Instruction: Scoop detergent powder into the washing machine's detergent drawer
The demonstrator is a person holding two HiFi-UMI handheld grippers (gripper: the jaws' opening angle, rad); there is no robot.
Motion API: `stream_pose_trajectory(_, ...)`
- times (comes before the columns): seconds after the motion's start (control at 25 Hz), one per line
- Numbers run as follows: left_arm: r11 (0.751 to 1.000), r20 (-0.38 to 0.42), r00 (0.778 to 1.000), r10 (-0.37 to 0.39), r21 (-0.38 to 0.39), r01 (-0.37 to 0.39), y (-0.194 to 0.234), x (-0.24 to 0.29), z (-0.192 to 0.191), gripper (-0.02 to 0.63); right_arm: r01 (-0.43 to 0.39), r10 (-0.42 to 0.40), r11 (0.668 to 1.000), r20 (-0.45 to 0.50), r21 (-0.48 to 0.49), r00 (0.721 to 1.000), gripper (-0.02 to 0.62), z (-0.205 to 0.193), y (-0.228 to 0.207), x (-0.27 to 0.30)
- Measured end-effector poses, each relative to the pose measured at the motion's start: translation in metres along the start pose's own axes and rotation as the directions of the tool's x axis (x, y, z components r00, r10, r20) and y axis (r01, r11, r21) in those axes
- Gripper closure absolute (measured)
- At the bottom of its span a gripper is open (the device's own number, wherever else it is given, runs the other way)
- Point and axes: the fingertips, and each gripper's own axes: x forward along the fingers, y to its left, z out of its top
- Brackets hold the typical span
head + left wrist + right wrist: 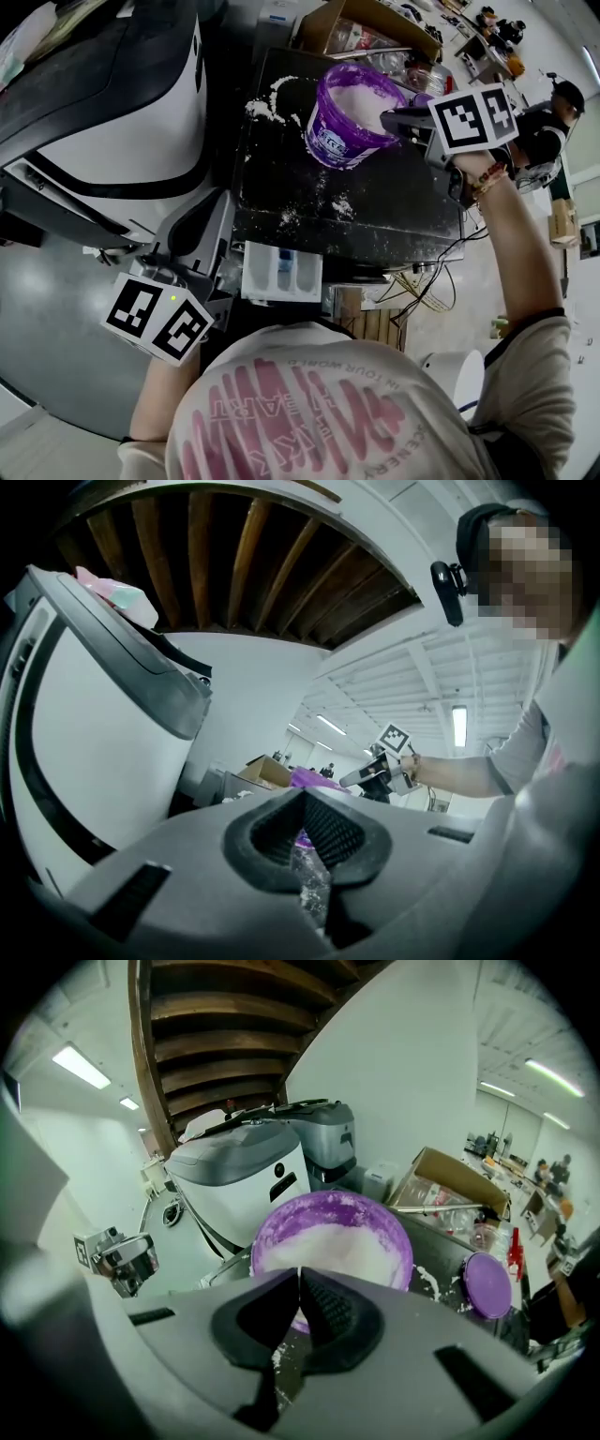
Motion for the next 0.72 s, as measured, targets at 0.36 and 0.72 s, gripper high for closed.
stream_pose_trajectory(0.36,1.0,0.006,1.0,0.003,-0.002,-0.003,-0.001,-0.004,0.0,0.603,-0.073,0.062,0.986,0.077,0.149,0.995,0.593,0.005,0.01,-0.004)
stream_pose_trajectory(0.72,1.0,0.001,1.0,0.006,-0.003,-0.006,-0.001,-0.007,-0.004,0.603,-0.108,0.07,0.954,0.144,0.28,0.987,0.592,0.0,0.015,-0.006)
